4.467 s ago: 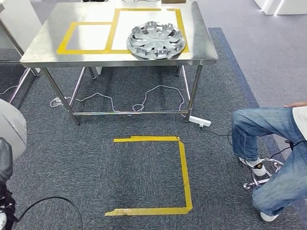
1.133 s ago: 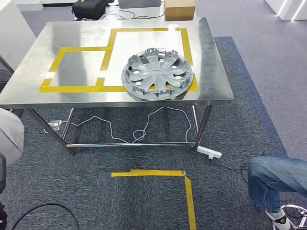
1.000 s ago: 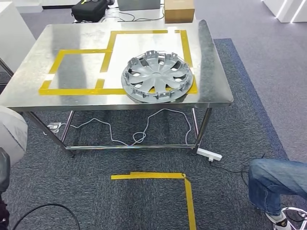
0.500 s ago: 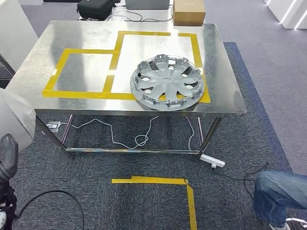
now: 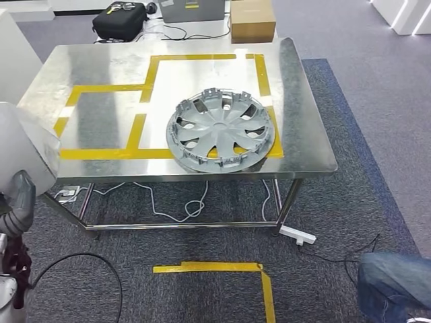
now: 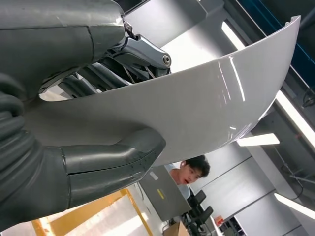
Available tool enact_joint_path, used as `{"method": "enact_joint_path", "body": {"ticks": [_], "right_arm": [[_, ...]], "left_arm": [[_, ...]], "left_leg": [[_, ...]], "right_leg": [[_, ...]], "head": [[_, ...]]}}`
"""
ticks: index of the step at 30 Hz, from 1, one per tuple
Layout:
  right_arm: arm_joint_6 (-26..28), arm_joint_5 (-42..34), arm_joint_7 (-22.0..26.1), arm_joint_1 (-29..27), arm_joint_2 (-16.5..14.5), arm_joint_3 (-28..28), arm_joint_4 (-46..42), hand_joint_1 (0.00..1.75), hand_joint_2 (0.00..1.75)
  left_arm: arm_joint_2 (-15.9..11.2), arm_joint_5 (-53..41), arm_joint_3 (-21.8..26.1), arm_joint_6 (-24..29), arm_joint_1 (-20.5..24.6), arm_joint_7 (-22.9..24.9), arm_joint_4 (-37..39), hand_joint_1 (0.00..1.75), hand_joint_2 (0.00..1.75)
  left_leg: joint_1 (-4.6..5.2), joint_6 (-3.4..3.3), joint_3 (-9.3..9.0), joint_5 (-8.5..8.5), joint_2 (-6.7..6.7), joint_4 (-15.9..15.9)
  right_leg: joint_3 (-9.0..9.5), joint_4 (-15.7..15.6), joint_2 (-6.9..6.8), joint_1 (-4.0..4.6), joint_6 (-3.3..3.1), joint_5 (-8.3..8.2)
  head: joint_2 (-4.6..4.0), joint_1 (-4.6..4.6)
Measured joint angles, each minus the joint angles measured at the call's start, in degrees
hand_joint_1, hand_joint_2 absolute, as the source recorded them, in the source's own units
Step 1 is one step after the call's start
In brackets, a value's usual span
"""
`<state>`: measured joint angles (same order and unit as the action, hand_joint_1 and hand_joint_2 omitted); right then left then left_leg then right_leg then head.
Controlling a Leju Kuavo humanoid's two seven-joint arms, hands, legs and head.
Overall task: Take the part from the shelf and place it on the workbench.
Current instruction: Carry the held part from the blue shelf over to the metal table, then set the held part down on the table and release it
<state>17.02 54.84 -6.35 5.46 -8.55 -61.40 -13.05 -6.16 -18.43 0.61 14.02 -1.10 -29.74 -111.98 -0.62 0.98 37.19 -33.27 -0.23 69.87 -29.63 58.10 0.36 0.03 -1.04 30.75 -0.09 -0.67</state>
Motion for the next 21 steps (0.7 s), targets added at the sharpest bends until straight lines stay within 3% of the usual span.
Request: {"method": "enact_joint_path", "body": {"ticks": [1, 3, 5, 8, 10, 12, 13, 14, 15, 17, 18, 19, 21], "right_arm": [[0.0, 0.0, -0.2, -0.1, 0.0, 0.0, 0.0, 0.00, 1.75], [0.0, 0.0, -0.2, -0.1, 0.0, 0.0, 0.1, 0.00, 1.75], [0.0, 0.1, 0.2, 0.0, 0.0, 0.0, 0.1, 0.00, 1.75], [0.0, 0.3, 0.4, 0.1, 0.0, 0.0, 0.1, 0.00, 1.75], [0.0, 0.4, 0.6, 0.4, 0.0, 0.0, 0.1, 0.00, 1.75], [-0.1, 0.5, 0.9, 0.5, 0.0, 0.0, 0.1, 0.00, 1.75], [-0.1, 0.5, 1.0, 0.4, 0.0, 0.0, 0.1, 0.00, 1.75], [-0.1, 0.5, 0.9, 0.3, 0.0, 0.0, 0.1, 0.00, 1.75], [-0.1, 0.6, 0.8, 0.2, 0.0, 0.0, 0.1, 0.00, 1.75], [-0.1, 0.6, 0.5, 0.1, 0.0, 0.0, 0.1, 0.00, 1.75], [-0.1, 0.6, 0.6, 0.0, 0.0, 0.0, 0.1, 0.00, 1.75], [-0.1, 0.6, 0.9, 0.0, 0.0, 0.0, 0.1, 0.00, 1.75], [0.0, 0.8, 1.3, 0.1, 0.0, 0.0, 0.1, 0.00, 1.75]], "left_arm": [[-0.3, -0.3, -0.3, 0.0, 0.2, 0.2, 0.2, 1.75, 1.75], [-0.9, -0.7, -0.7, 0.2, 0.7, 0.7, 0.6, 1.75, 1.75], [-1.4, -0.9, -1.0, 0.3, 1.1, 1.1, 0.9, 1.75, 1.75], [-1.8, -1.0, -1.8, 0.4, 1.9, 1.6, 1.0, 1.75, 1.75], [-1.9, -1.3, -2.5, 0.4, 2.7, 1.9, 1.2, 1.75, 1.75], [-1.9, -1.5, -3.2, 0.3, 3.2, 2.2, 1.6, 1.75, 1.75], [-1.9, -1.5, -3.5, 0.3, 3.4, 2.3, 1.9, 1.75, 1.75], [-1.9, -1.5, -3.7, 0.3, 3.5, 2.5, 2.1, 1.75, 1.75], [-1.9, -1.6, -3.9, 0.3, 3.6, 2.6, 2.4, 1.75, 1.75], [-1.9, -1.6, -4.3, 0.2, 4.0, 2.8, 2.8, 1.75, 1.75], [-2.0, -1.6, -4.5, 0.2, 4.3, 2.9, 3.1, 1.75, 1.75], [-2.0, -1.6, -4.7, 0.1, 4.6, 3.0, 3.3, 1.75, 1.75], [-2.0, -1.6, -5.1, -0.1, 5.1, 3.3, 3.8, 1.75, 1.75]], "left_leg": [[0.08, -0.27, -0.61, 3.04, 0.02, -3.4], [0.55, -0.95, -1.28, 6.29, 0.07, -8.2], [0.97, -1.71, -1.41, 6.34, 0.09, -9.8], [0.59, -2.74, -3.37, 6.42, -0.04, -11.5], [0.31, -3.11, -4.53, 6.04, -0.06, -12.0], [0.26, -3.18, -5.08, 5.32, -0.07, -12.0], [0.24, -3.14, -5.52, 4.87, -0.09, -12.0], [0.20, -3.04, -6.16, 4.35, -0.10, -12.0], [0.14, -2.89, -6.97, 3.75, -0.11, -12.0], [0.07, -2.40, -8.47, 2.48, -0.09, -12.0], [0.09, -2.11, -8.84, 2.01, -0.12, -11.9], [0.16, -1.76, -8.94, 1.60, -0.11, -12.0], [0.23, -1.12, -9.18, 1.29, -0.13, -12.2]], "right_leg": [[0.54, -0.1, 0.00, -0.01, 0.14, 0.59], [1.36, -0.2, 0.04, -0.04, 0.69, 1.53], [1.95, -0.3, 0.00, -0.03, 1.54, 1.70], [2.04, 1.2, -0.16, 0.01, 2.53, 2.28], [-1.37, 6.8, -0.16, -0.13, 2.89, 4.37], [-6.72, 14.0, -0.18, -0.27, 3.33, 6.67], [-8.72, 15.7, -0.19, -0.31, 3.52, 6.82], [-9.78, 15.4, -0.19, -0.33, 3.67, 5.74], [-9.83, 13.1, -0.21, -0.35, 3.70, 3.32], [-8.63, 6.2, -0.30, -0.36, 3.56, -2.49], [-8.14, 3.4, -0.38, -0.29, 3.28, -3.93], [-7.83, 1.9, -0.40, -0.18, 2.85, -4.52], [-7.39, 1.0, -0.36, 0.00, 1.73, -4.00]], "head": [[0.00, 0.00], [0.00, 0.13], [0.00, 0.18], [0.00, 0.22], [0.00, 0.36], [0.00, 0.42], [0.00, 0.40], [0.00, 0.41], [0.00, 0.42], [0.00, 0.41], [0.00, 0.44], [0.01, 0.39], [0.02, 0.30]]}}
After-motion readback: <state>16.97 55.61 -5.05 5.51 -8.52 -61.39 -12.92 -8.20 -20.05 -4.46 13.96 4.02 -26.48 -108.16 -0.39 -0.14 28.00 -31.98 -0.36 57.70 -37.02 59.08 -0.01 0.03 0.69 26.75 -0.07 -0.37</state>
